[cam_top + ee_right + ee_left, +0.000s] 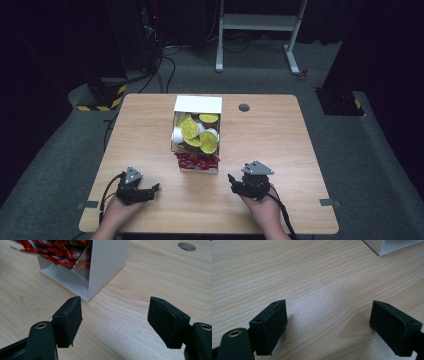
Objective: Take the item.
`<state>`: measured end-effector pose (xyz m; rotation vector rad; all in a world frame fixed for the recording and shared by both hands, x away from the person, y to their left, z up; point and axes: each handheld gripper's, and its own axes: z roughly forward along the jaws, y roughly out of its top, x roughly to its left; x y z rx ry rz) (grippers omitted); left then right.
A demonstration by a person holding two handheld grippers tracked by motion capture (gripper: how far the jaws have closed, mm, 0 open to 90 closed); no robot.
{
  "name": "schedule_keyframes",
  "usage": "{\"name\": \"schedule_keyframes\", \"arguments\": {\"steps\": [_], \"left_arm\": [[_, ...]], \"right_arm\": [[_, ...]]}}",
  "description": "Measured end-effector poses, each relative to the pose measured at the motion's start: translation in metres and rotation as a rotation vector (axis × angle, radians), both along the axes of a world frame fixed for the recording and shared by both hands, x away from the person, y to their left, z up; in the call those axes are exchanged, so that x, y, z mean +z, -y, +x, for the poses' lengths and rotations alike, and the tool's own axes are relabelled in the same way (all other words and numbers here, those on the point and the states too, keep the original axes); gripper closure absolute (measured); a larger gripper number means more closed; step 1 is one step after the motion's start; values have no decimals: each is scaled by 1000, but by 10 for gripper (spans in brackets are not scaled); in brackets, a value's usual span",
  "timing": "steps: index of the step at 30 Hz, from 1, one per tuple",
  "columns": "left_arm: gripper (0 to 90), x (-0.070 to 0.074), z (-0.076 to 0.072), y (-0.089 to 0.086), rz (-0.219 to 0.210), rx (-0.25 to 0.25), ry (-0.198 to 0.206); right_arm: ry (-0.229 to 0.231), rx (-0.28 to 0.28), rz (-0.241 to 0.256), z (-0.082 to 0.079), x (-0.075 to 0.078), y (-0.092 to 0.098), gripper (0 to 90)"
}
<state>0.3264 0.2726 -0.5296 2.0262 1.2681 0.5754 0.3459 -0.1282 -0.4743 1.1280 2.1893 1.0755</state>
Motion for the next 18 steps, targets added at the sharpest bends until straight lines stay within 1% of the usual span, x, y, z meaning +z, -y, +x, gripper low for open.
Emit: {"name": "schedule_keyframes", "arguments": {"steps": [3, 8, 9, 13, 15, 16, 18], "left_arm": [[149, 0, 0, 0, -4, -1, -2], [149, 0, 0, 0, -5, -1, -2], [149, 0, 0, 0, -4, -1, -2], [149, 0, 0, 0, -4, -1, -2], [149, 0, 0, 0, -4, -1, -1], [149, 0, 0, 0, -4, -1, -1], [149, 0, 0, 0, -4, -1, -1]], "right_arm": [[17, -2, 9, 0, 6, -4, 277], [27, -1, 20, 0, 12, -9, 277], [38, 6, 19, 1, 15, -11, 277], [41, 5, 23, 1, 18, -16, 279], [54, 10, 18, 2, 20, -18, 287], [48, 4, 25, 2, 21, -20, 298], [57, 16, 18, 2, 23, -21, 319]]}}
